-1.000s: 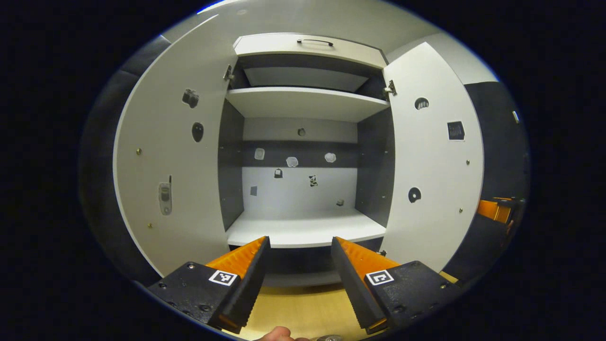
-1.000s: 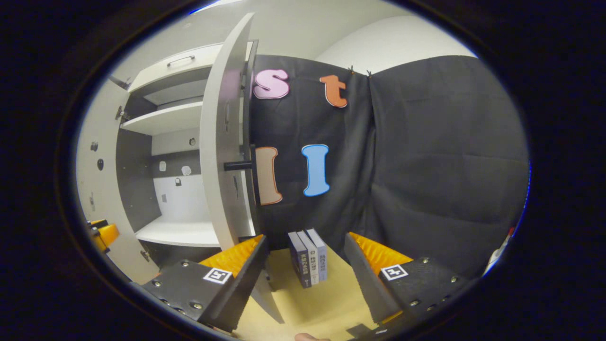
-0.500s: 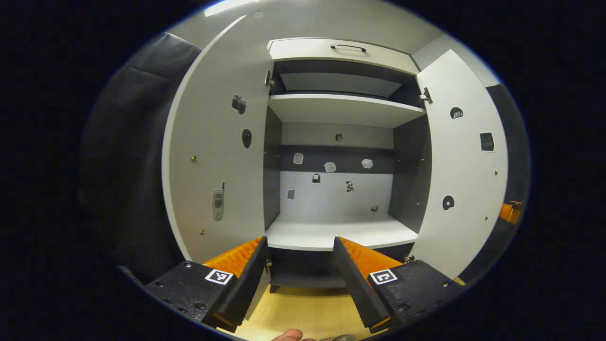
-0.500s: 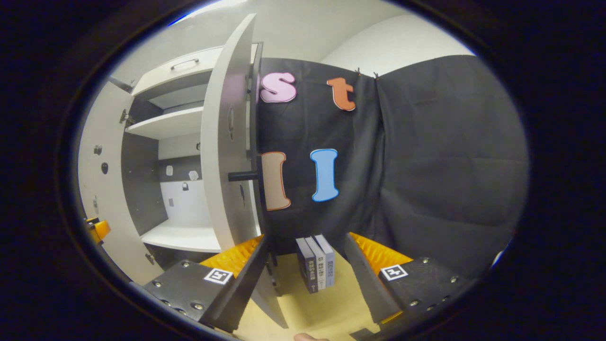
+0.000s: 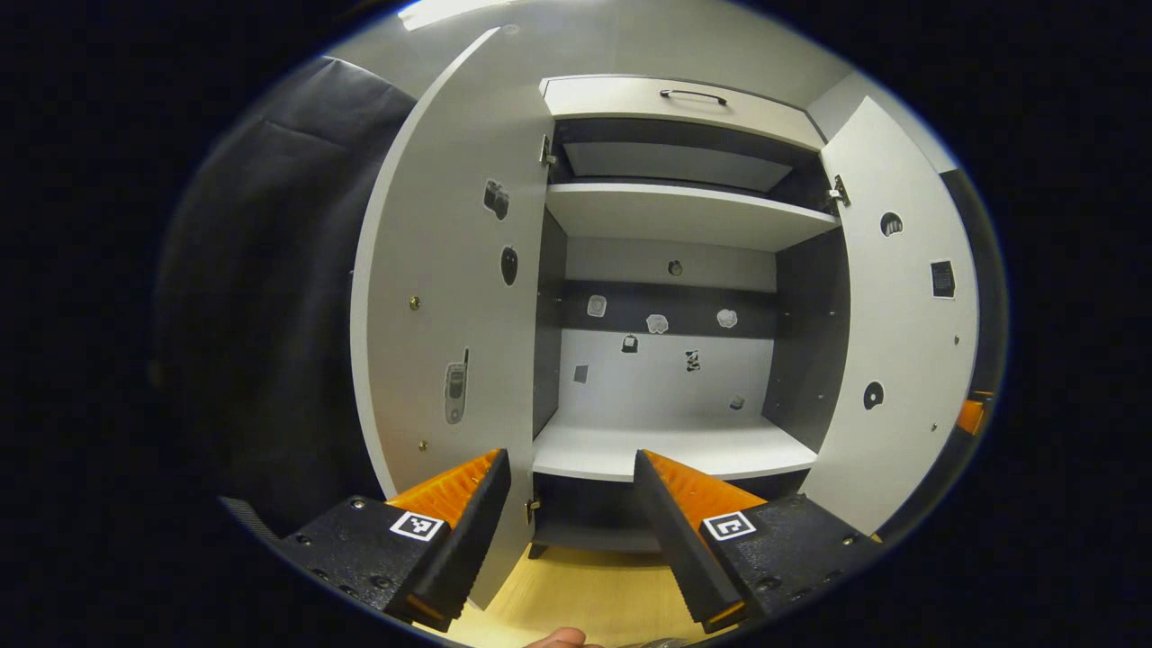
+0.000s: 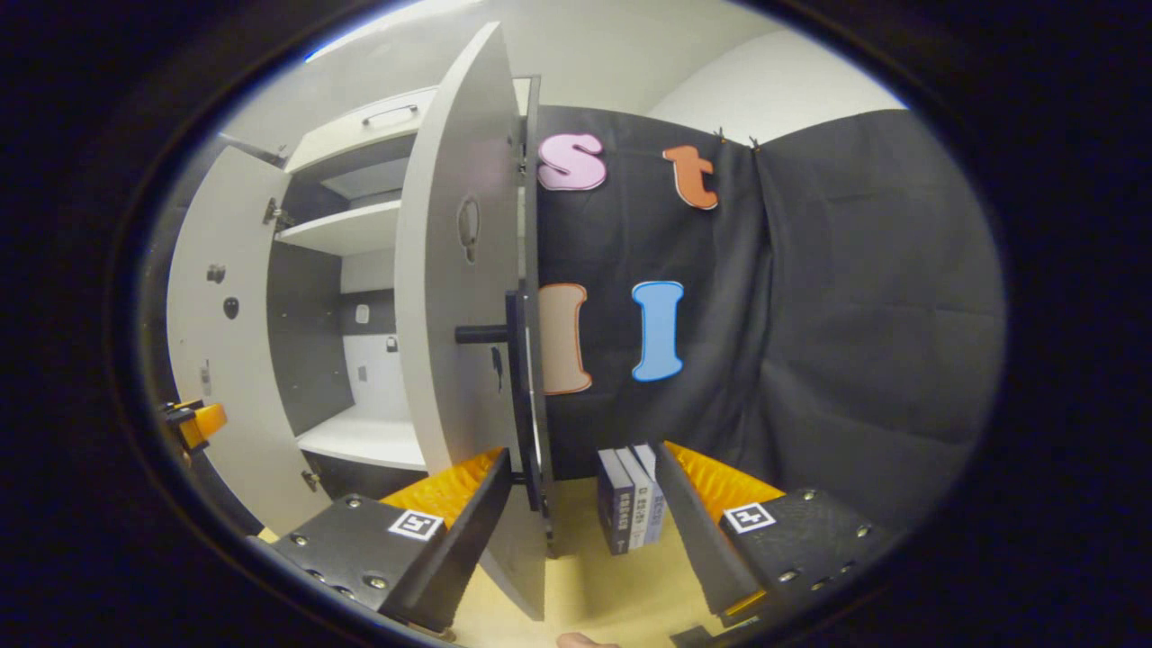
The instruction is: Grasp the bottle in the cabinet with the left hand and place it on the coaster, then close the right door with the right hand and the left door with the left hand.
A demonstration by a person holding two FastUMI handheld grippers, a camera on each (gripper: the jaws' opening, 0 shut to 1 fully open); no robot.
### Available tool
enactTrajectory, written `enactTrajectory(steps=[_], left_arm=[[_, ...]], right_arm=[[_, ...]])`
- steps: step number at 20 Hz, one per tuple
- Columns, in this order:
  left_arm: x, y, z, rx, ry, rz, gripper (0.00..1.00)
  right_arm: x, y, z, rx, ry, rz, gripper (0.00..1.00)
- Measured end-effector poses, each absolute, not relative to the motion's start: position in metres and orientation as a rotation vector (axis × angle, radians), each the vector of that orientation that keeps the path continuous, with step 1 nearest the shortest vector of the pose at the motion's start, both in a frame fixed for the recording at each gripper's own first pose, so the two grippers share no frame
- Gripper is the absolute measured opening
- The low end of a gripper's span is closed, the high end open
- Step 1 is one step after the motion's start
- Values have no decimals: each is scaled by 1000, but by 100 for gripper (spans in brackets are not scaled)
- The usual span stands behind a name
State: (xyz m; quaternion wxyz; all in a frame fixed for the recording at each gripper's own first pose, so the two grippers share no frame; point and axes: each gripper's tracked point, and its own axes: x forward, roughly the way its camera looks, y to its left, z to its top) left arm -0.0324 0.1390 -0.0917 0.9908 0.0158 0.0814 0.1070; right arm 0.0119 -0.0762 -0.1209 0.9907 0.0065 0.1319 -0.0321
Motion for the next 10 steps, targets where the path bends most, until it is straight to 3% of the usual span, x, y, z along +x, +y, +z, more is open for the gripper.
enactTrajectory(steps=[4,10], left_arm=[[-41,151,-91,33,163,242,89],[-59,177,-96,17,170,311,89]], right_arm=[[16,-48,-124,13,270,0,94],[21,-17,-127,15,280,74,100]])
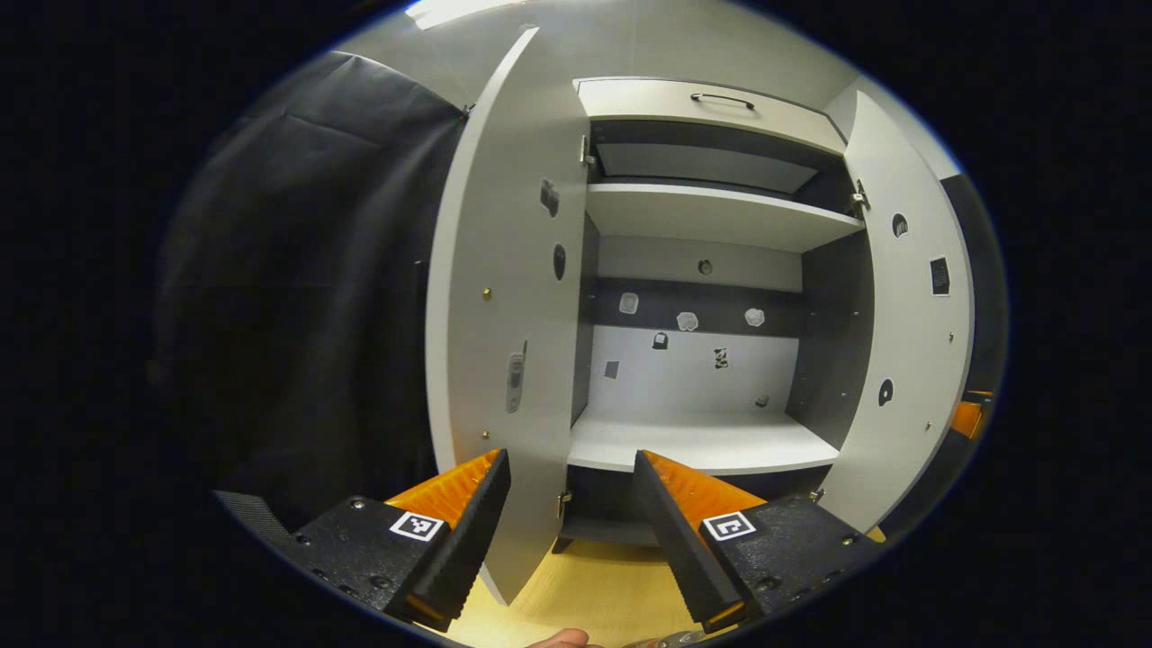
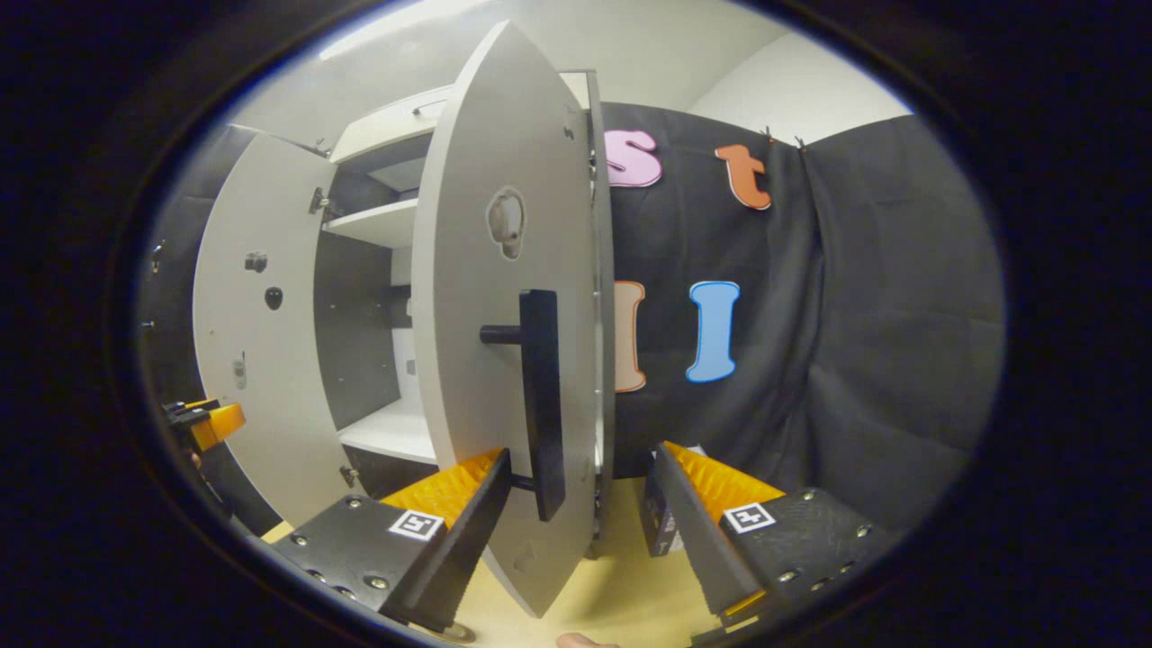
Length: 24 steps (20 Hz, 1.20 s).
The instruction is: Grasp the bottle in the cabinet with the left hand and place it on the coaster, then close the right door with the right hand and the left door with the left hand.
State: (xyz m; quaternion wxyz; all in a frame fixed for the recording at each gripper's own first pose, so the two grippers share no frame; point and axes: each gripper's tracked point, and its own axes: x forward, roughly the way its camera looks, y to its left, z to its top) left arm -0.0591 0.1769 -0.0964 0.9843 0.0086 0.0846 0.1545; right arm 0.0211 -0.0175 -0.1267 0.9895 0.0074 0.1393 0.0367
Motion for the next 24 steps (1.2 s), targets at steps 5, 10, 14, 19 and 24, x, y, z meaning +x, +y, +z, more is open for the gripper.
enactTrajectory(steps=[5,10,14,19,24], left_arm=[[-70,193,-99,-6,178,352,89],[-77,206,-102,-17,187,372,89],[-84,219,-106,-22,197,394,89],[-94,239,-111,-37,213,430,89],[-97,259,-114,-47,224,459,90]], right_arm=[[20,11,-129,22,283,137,97],[22,40,-135,19,295,201,98],[20,69,-136,24,295,269,93],[15,83,-140,22,302,289,98],[16,85,-139,25,299,277,98]])
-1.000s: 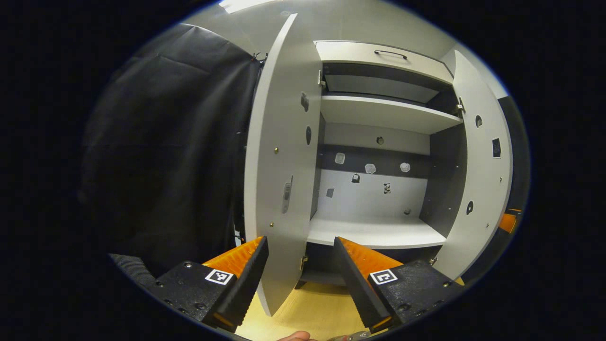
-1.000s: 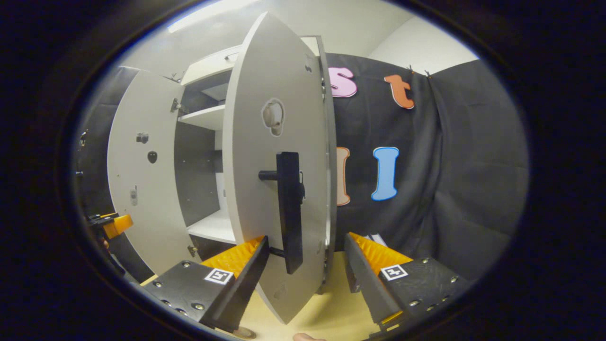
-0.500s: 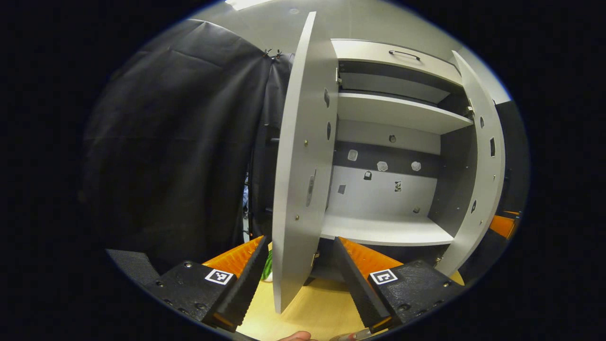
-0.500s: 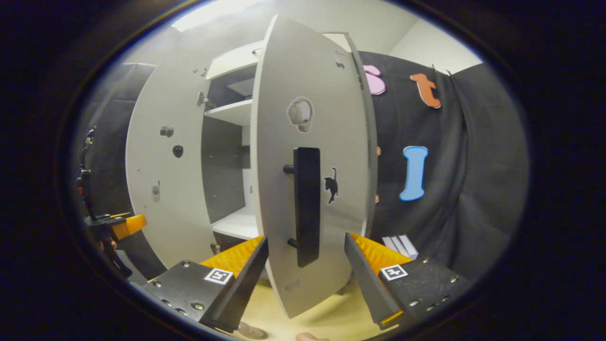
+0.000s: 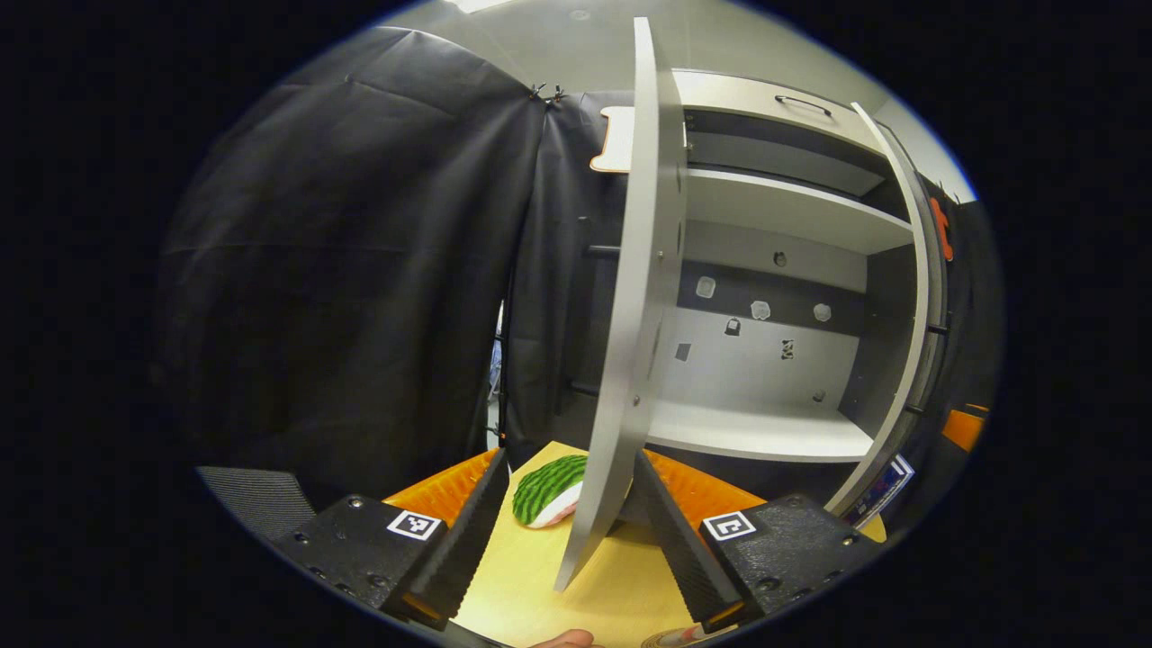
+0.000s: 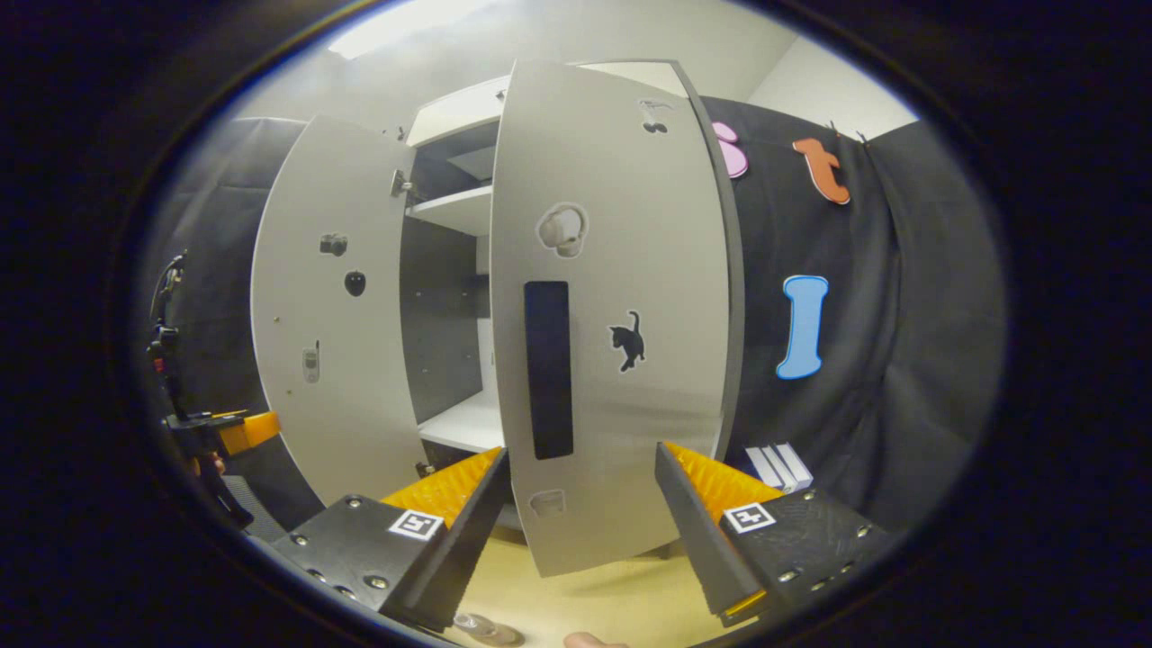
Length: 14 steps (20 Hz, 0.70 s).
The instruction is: Grasp the bottle in the cabinet with the left hand and place it on the coaster, then close the right door with the right hand and the left door with the left hand.
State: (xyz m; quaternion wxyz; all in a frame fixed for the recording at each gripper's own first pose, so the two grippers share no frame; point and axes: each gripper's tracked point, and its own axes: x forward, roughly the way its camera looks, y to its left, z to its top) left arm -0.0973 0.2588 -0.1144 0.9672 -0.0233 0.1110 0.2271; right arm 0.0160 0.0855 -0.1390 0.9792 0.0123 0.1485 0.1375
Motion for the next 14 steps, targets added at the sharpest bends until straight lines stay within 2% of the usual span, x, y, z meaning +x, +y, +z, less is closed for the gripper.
enactTrajectory(steps=[2,5,7,8,9,11,13,14], left_arm=[[-95,266,-115,-56,225,459,87],[-91,266,-116,-67,223,440,91],[-90,266,-114,-63,224,426,91],[-89,264,-113,-62,221,412,87],[-89,264,-111,-61,216,402,91],[-91,266,-106,-67,209,387,90],[-93,267,-102,-75,198,374,94],[-95,269,-101,-70,195,375,90]], right_arm=[[16,87,-141,25,299,272,98],[17,91,-143,23,302,264,98],[18,91,-144,22,303,258,98],[19,93,-146,22,304,255,98],[18,93,-147,23,306,254,98],[19,98,-150,26,312,258,98],[20,106,-153,33,318,268,98],[21,110,-154,37,320,274,98]])
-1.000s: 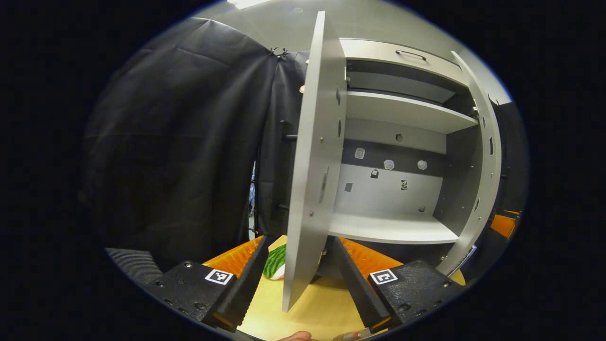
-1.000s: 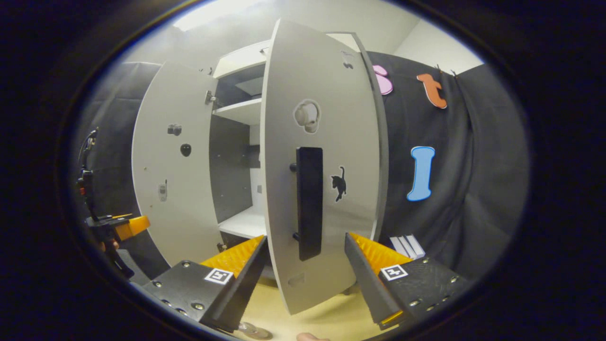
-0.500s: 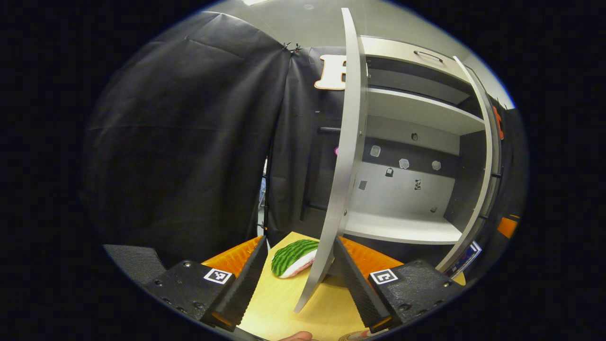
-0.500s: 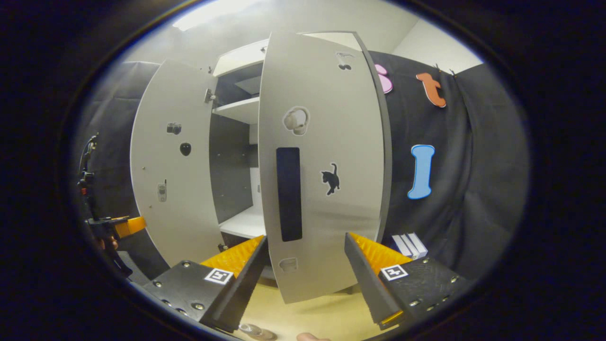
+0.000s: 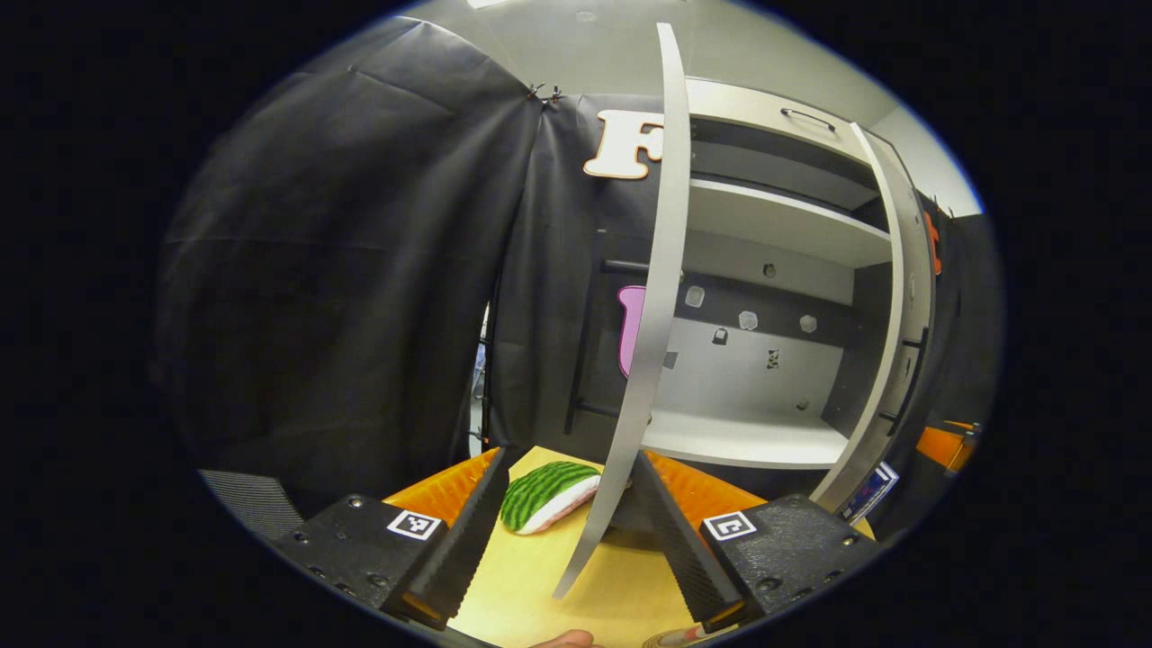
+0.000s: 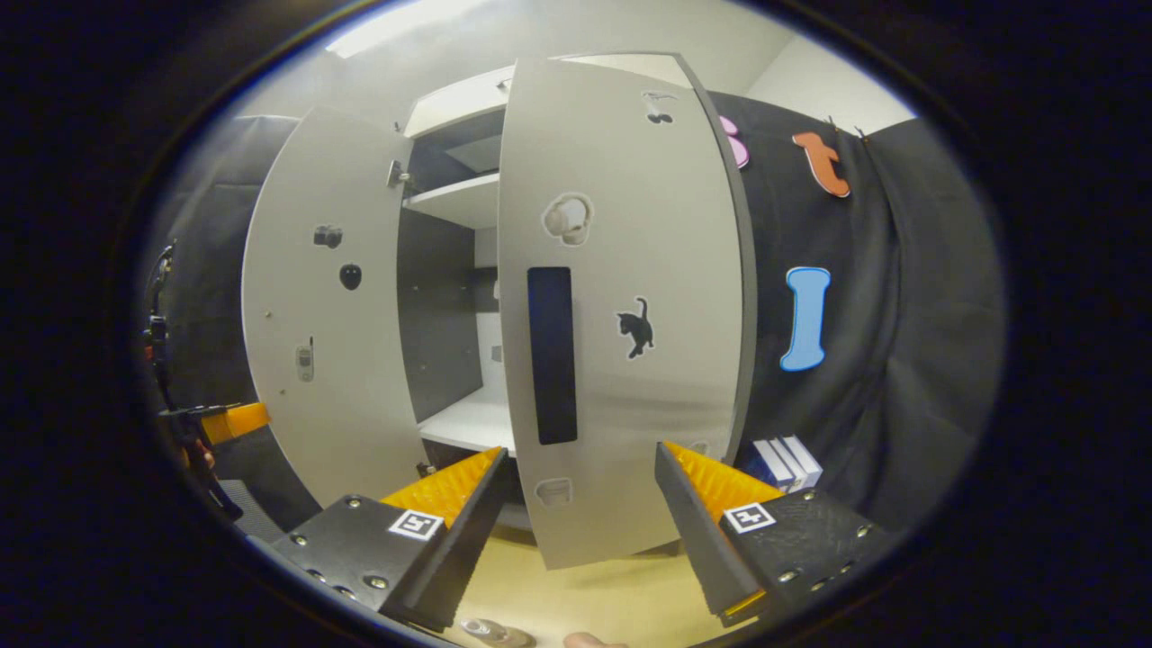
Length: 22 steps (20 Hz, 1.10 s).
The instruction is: Grasp the bottle in the cabinet with the left hand and place it on the coaster, then close the right door with the right hand and the left door with the left hand.
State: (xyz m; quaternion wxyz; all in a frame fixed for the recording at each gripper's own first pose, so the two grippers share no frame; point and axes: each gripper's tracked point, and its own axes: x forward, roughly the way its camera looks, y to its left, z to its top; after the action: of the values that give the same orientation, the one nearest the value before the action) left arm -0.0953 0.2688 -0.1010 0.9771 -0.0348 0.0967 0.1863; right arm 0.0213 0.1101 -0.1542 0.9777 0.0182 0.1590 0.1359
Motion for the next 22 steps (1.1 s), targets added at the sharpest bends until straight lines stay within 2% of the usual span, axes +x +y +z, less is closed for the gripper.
enactTrajectory(steps=[5,6,7,15,16,17,22], left_arm=[[-102,288,-103,-39,208,414,90],[-101,289,-105,-49,209,412,87],[-99,290,-106,-58,211,411,90],[-90,300,-120,-68,233,421,90],[-89,299,-121,-74,237,420,87],[-88,300,-123,-79,240,418,90],[-87,301,-126,-86,252,405,90]], right_arm=[[18,124,-157,34,319,293,98],[17,124,-157,30,318,291,98],[16,123,-155,26,316,286,98],[16,110,-155,45,317,228,98],[17,109,-155,47,317,225,98],[18,108,-154,47,318,222,98],[24,110,-158,43,326,225,98]])
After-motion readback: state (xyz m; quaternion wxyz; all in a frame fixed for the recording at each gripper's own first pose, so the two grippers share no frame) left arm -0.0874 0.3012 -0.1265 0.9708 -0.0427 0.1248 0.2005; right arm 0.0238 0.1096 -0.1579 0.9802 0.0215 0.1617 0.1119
